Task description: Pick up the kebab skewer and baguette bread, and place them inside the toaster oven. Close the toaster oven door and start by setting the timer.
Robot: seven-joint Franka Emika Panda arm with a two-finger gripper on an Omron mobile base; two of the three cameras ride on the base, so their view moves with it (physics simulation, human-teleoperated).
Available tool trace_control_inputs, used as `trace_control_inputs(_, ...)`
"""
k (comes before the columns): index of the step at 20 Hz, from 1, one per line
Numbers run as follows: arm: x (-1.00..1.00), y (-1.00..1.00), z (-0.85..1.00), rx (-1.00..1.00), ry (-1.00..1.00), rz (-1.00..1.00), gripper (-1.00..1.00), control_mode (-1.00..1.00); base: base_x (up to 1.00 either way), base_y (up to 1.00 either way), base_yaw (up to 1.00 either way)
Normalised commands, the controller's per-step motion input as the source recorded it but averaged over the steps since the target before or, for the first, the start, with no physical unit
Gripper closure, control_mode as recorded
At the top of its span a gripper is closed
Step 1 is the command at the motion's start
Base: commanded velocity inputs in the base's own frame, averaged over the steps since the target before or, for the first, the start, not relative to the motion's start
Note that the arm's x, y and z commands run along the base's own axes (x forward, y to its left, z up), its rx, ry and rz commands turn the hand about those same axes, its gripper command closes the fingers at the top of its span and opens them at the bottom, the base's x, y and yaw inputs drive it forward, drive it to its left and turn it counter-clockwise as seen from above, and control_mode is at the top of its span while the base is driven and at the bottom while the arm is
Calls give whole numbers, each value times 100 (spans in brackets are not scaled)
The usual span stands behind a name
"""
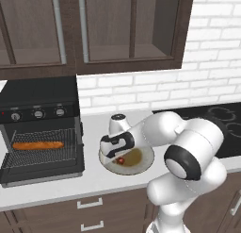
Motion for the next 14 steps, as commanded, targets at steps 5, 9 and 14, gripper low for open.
trace_control_inputs(5,0,-11,30,0,0,0,100,-100,0,0,0)
trace_control_inputs(9,-10,-8,75,0,0,0,100,-100,0,0,0)
trace_control_inputs(14,-23,1,84,0,0,0,100,-100,0,0,0)
